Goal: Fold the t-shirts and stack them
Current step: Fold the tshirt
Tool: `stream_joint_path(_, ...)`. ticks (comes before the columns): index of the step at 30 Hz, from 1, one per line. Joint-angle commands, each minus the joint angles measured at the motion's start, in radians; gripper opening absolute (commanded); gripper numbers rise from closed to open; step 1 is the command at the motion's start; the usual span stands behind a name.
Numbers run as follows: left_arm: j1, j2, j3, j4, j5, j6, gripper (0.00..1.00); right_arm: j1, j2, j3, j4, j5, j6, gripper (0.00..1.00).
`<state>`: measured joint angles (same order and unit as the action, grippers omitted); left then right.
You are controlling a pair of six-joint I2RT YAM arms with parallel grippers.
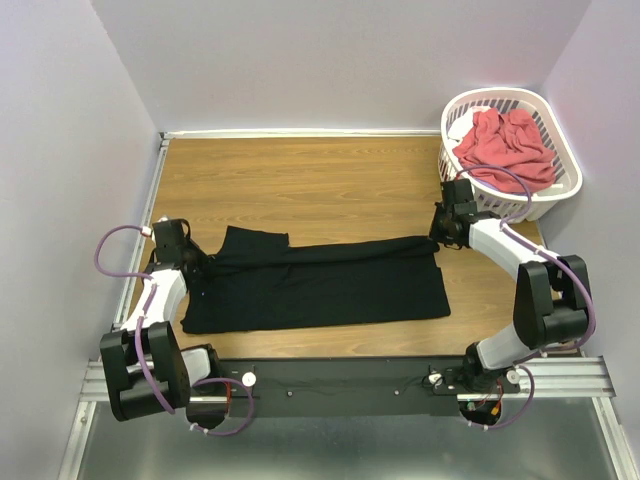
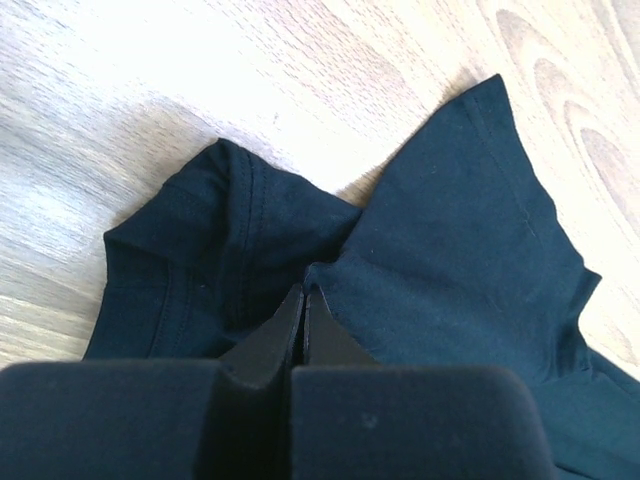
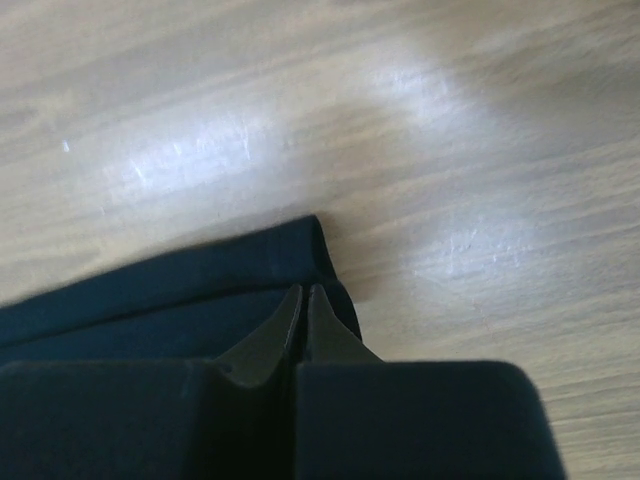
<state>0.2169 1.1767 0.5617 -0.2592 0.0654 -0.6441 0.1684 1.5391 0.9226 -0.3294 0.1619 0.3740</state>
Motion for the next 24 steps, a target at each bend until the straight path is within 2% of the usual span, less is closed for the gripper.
stream_joint_path(1, 0.010, -0.041, -0.020, 0.012, 0.033, -0.023, 0.01, -0.009, -0.049, -0.057, 0.009, -0.073, 0.014, 0.12)
stream_joint_path(2, 0.009, -0.055, -0.022, 0.012, 0.043, -0.023, 0.14, -0.007, -0.056, -0.076, 0.009, -0.082, 0.016, 0.15)
stream_joint_path(3, 0.010, -0.063, -0.022, 0.011, 0.045, -0.025, 0.21, -0.009, -0.062, -0.079, 0.007, -0.099, 0.014, 0.18)
stream_joint_path(4, 0.009, -0.071, -0.020, 0.008, 0.051, -0.025, 0.26, -0.007, -0.076, -0.083, 0.006, -0.113, 0.006, 0.25)
stream_joint_path(5, 0.009, -0.087, -0.019, 0.003, 0.059, -0.020, 0.38, -0.007, -0.083, -0.084, 0.001, -0.145, 0.000, 0.33)
stream_joint_path(6, 0.010, -0.095, -0.014, -0.005, 0.057, -0.017, 0.43, -0.007, -0.091, -0.080, -0.003, -0.156, -0.003, 0.33)
stream_joint_path(7, 0.009, -0.106, -0.002, -0.020, 0.059, -0.009, 0.55, -0.009, -0.112, -0.074, -0.007, -0.188, -0.009, 0.42)
stream_joint_path(9, 0.009, -0.139, 0.024, -0.037, 0.053, 0.001, 0.59, -0.007, -0.134, -0.053, -0.019, -0.241, -0.017, 0.52)
stream_joint_path(12, 0.010, -0.193, 0.058, -0.075, 0.016, 0.027, 0.61, -0.004, -0.169, -0.027, -0.028, -0.329, -0.035, 0.59)
stream_joint_path(17, 0.007, -0.262, 0.132, -0.104, -0.029, 0.090, 0.62, 0.035, -0.175, 0.016, -0.028, -0.476, -0.061, 0.59)
stream_joint_path(19, 0.007, -0.264, 0.139, -0.085, -0.015, 0.124, 0.66, 0.057, -0.151, 0.030, -0.025, -0.542, -0.070, 0.59)
stream_joint_path(20, 0.006, -0.262, 0.136, -0.075, -0.009, 0.136, 0.74, 0.080, -0.134, 0.050, -0.023, -0.564, -0.073, 0.59)
stream_joint_path(24, -0.019, -0.177, 0.129, -0.025, 0.005, 0.172, 0.82, 0.187, -0.028, 0.114, 0.021, -0.569, -0.058, 0.59)
